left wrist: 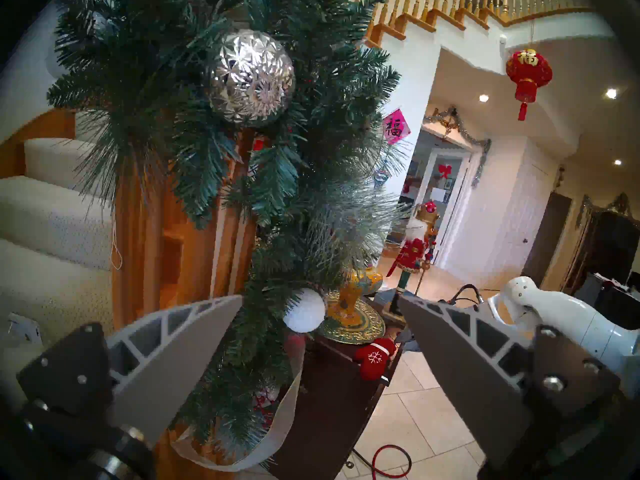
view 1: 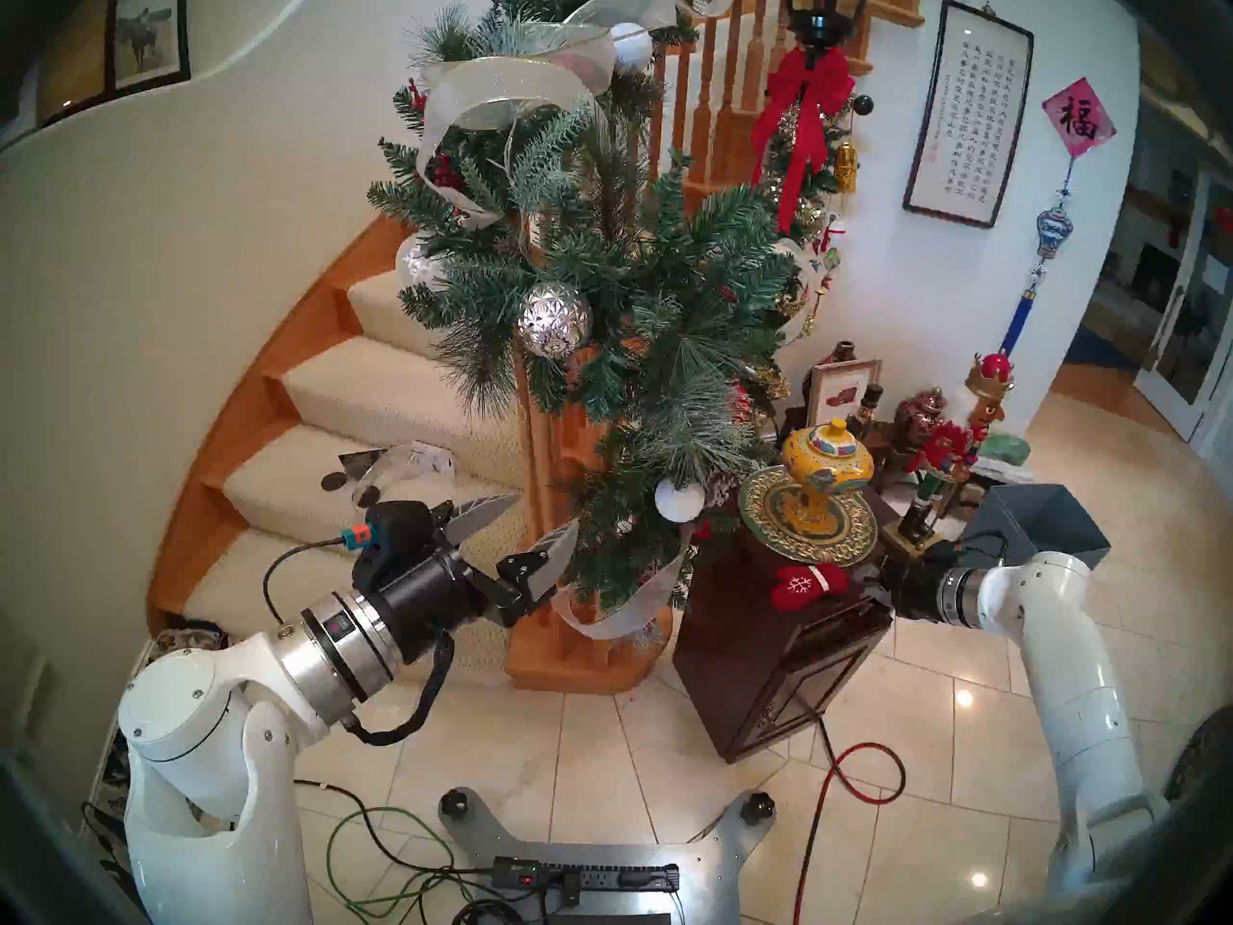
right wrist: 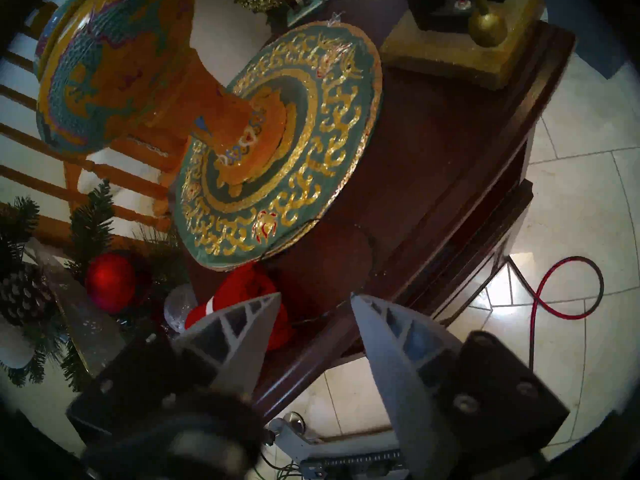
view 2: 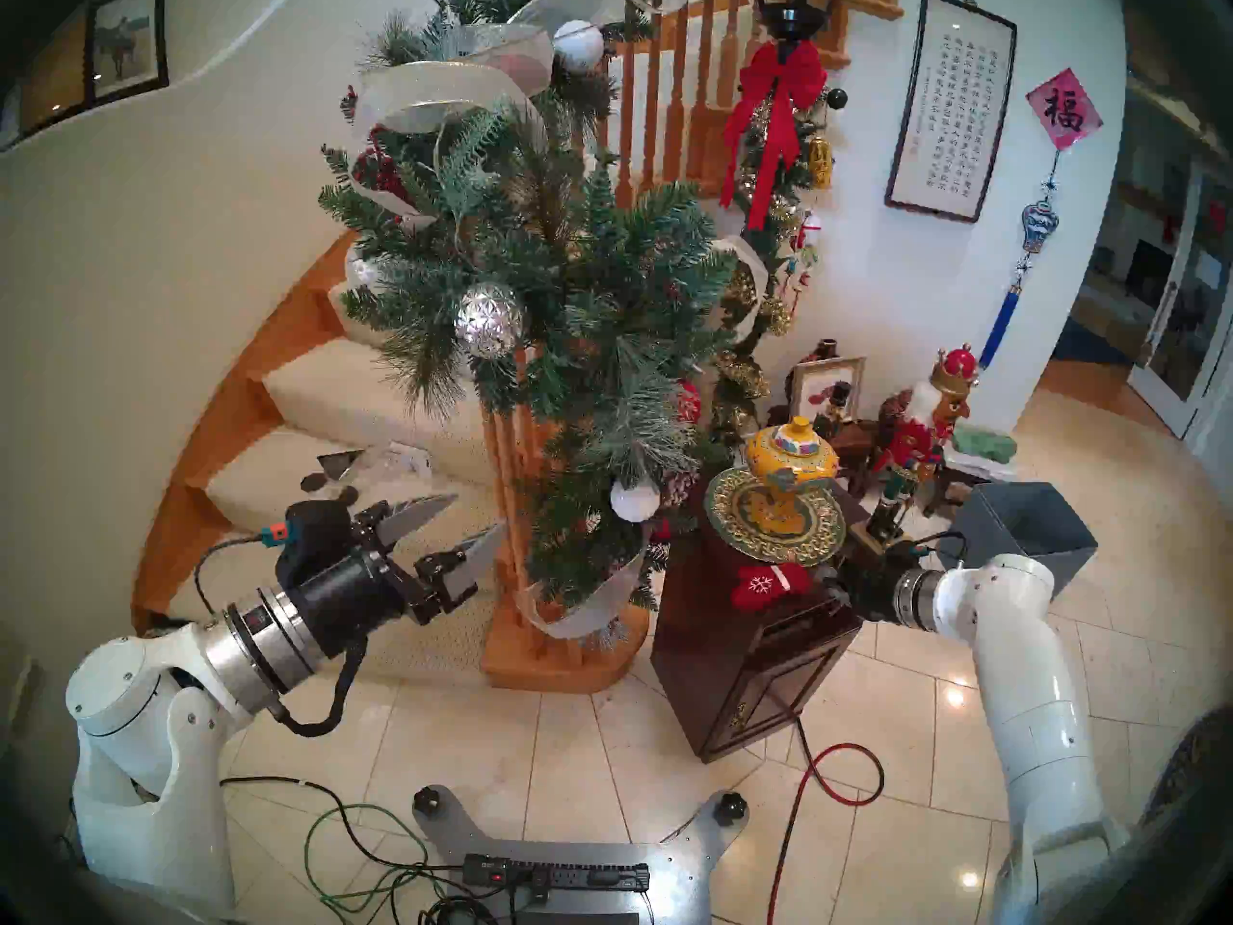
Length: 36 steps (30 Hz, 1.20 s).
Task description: Hang the ornament onto the Christmas-tree-style decoration
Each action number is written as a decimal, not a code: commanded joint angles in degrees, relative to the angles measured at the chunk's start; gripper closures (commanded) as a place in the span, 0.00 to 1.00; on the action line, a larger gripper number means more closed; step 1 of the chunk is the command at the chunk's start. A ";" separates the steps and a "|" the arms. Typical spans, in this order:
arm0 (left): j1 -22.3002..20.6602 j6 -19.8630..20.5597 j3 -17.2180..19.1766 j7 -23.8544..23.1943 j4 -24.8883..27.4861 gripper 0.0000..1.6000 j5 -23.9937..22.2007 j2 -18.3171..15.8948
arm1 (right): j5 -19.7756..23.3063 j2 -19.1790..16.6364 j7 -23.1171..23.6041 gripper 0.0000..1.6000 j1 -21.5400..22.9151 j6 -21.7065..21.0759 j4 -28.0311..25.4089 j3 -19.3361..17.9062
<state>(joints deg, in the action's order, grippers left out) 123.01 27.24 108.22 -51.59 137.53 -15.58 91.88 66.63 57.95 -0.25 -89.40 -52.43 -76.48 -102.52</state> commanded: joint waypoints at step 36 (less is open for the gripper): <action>-0.04 -0.04 0.03 0.02 0.30 0.00 0.04 -0.03 | 0.86 -1.08 -0.13 1.00 0.54 -0.22 0.01 -0.84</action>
<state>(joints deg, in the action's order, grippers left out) 123.00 27.24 108.22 -51.59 137.53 -15.58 91.88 67.57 57.63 -0.98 -88.42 -53.04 -75.73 -102.69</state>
